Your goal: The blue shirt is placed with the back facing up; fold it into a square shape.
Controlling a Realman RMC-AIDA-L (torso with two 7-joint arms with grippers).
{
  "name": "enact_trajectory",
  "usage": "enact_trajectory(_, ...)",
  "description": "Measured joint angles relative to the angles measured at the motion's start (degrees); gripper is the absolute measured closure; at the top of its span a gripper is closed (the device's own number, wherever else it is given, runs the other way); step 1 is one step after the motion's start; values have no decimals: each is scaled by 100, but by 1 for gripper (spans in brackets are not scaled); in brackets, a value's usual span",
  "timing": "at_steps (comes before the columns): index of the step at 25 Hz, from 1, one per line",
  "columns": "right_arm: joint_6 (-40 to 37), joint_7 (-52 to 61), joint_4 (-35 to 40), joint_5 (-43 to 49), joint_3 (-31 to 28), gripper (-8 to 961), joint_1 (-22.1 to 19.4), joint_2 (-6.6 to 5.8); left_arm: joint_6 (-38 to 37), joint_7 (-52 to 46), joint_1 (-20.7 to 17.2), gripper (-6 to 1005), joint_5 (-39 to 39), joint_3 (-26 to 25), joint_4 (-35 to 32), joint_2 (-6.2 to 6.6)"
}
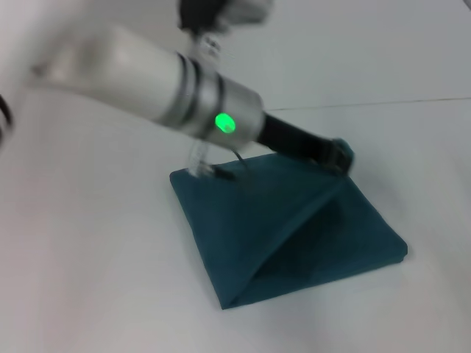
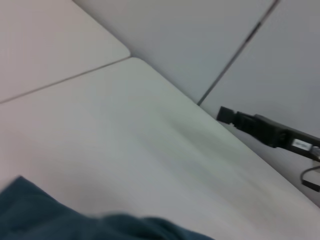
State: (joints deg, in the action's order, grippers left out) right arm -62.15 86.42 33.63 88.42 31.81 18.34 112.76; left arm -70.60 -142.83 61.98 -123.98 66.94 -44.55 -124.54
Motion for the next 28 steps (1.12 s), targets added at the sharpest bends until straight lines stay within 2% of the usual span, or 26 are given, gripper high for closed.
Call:
enact_trajectory(5,146,2,-28,9,-49,948,73,3,1805,64,-97,855,1873,2114,888,-8)
enact_trajectory(8,211,4,-34,10,-50,947,114,8,2187,197,-272,847,2651,2719,879,-9)
enact_trajectory(11,221,5,-32,10,-36,946,136,16,2183,274,-363,838,2980,2890,833,-9)
enact_trajectory(15,219,-2,14,10,-7,945,146,45,1958,254,-408,827,3016,2880,844,-3)
enact_trajectory(18,188,-6,31,27,19,945,159,52,1883,261,-493,686,3023,2863,824,-1)
enact_trajectory(22,-53,52,77,331,60,944,198,28,1764,488,-971,533,3012,2625,465,40)
enact_trajectory(25,-399,369,396,824,69,943,227,14,1344,1006,-1407,428,2977,1916,189,51)
enact_trajectory(27,-690,762,799,1244,73,942,248,42,800,1546,-1790,291,2976,1014,34,69)
enact_trajectory(28,-858,991,1015,1462,71,942,267,49,618,1703,-1899,222,2976,727,8,86)
